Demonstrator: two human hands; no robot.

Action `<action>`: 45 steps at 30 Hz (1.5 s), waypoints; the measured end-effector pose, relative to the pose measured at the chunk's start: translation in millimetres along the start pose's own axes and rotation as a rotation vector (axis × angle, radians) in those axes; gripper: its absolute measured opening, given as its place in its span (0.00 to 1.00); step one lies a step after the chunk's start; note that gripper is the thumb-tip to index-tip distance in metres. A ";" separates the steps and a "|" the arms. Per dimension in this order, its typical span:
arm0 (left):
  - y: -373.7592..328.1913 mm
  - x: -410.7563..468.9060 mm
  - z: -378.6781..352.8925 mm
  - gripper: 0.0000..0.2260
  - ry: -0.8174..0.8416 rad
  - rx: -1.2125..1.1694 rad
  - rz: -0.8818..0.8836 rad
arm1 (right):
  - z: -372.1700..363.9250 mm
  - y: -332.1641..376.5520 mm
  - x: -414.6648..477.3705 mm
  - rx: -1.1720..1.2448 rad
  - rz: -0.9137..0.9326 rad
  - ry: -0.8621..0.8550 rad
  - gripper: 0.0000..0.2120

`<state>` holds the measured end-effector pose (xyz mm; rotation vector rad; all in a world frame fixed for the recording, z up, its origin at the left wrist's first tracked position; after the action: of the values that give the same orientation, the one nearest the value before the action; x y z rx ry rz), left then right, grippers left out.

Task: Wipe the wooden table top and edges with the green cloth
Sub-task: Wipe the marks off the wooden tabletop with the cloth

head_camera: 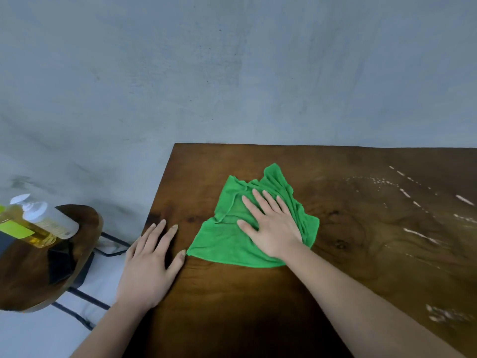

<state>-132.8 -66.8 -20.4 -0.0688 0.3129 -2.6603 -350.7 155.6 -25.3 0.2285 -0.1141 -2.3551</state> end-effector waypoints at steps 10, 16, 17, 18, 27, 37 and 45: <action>-41.2 -12.8 25.2 0.28 -0.023 -0.104 -0.118 | -11.4 -35.0 -88.2 0.062 -0.229 0.004 0.38; -86.3 -39.9 14.1 0.24 0.060 -0.171 -0.232 | -19.1 -7.5 -147.3 0.083 -0.242 -0.024 0.38; -100.2 -45.6 10.2 0.24 0.076 -0.179 -0.248 | -20.5 -12.6 -158.4 0.093 -0.248 -0.022 0.37; -113.6 -50.8 6.8 0.24 0.084 -0.186 -0.263 | -21.2 -18.0 -168.0 0.106 -0.252 -0.020 0.37; -206.8 -65.2 -16.6 0.21 0.030 -0.235 -0.272 | -13.3 -89.5 -207.4 0.121 -0.199 -0.032 0.38; -365.4 -84.1 -64.5 0.25 -0.028 -0.171 -0.165 | 2.2 -269.0 -276.2 0.101 -0.123 -0.015 0.38; -426.9 -83.8 -90.9 0.35 0.009 -0.068 -0.086 | 19.3 -409.5 -331.7 0.069 -0.206 -0.039 0.40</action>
<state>-253.5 360.9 -9.8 -0.0937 0.4120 -2.7360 -403.2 680.4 -24.1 0.2384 -0.1997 -2.5641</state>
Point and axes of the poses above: each hand's wrist, its own x-axis towards the middle knuckle, its own z-axis out of the back of the hand, y = z × x, the point moved 8 cm from there along x, towards the middle knuckle, and after that the axes turned 3 degrees about y, right-handed, at the moved point
